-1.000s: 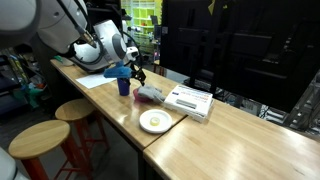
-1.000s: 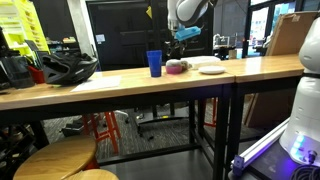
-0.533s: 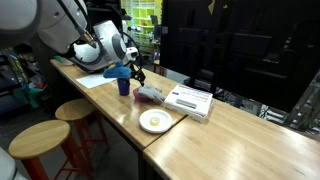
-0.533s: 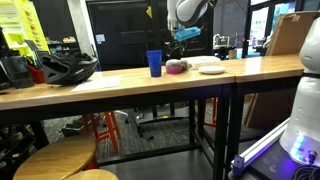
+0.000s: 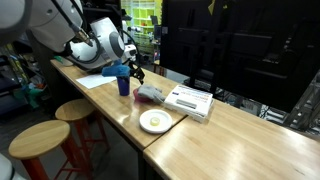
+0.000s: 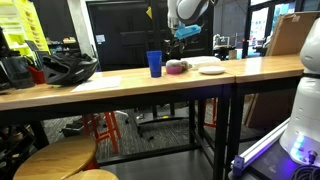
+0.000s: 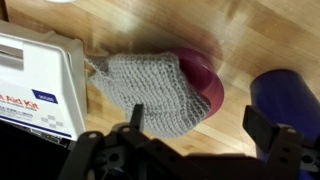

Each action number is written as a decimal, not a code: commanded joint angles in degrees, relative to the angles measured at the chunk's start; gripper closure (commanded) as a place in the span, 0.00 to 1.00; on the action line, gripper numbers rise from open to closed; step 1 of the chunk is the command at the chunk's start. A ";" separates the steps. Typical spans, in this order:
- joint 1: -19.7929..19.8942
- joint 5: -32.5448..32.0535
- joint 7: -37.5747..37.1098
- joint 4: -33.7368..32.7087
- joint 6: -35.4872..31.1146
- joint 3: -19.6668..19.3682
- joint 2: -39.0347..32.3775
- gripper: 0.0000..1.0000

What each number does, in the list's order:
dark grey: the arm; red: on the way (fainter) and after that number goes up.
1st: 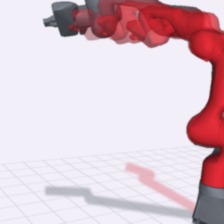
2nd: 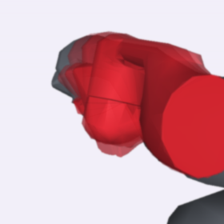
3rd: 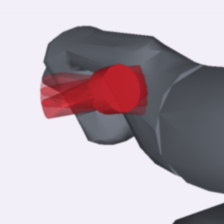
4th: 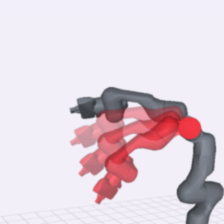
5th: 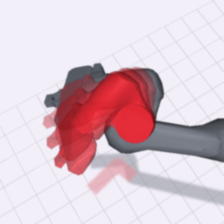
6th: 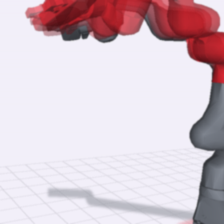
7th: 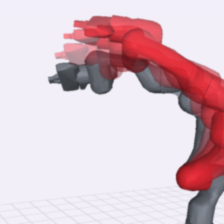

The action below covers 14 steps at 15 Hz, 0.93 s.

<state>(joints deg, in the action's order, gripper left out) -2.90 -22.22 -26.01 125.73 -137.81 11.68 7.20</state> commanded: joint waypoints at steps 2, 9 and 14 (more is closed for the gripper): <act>-0.10 -1.14 0.42 -4.17 -0.17 -1.46 -4.80 0.00; -1.26 -0.28 1.64 -9.29 1.09 -3.82 -10.51 0.00; -2.32 0.58 1.33 -11.27 4.32 -5.16 -13.21 0.00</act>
<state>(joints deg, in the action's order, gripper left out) -3.79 -22.22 -25.20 116.75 -136.53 7.88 -4.36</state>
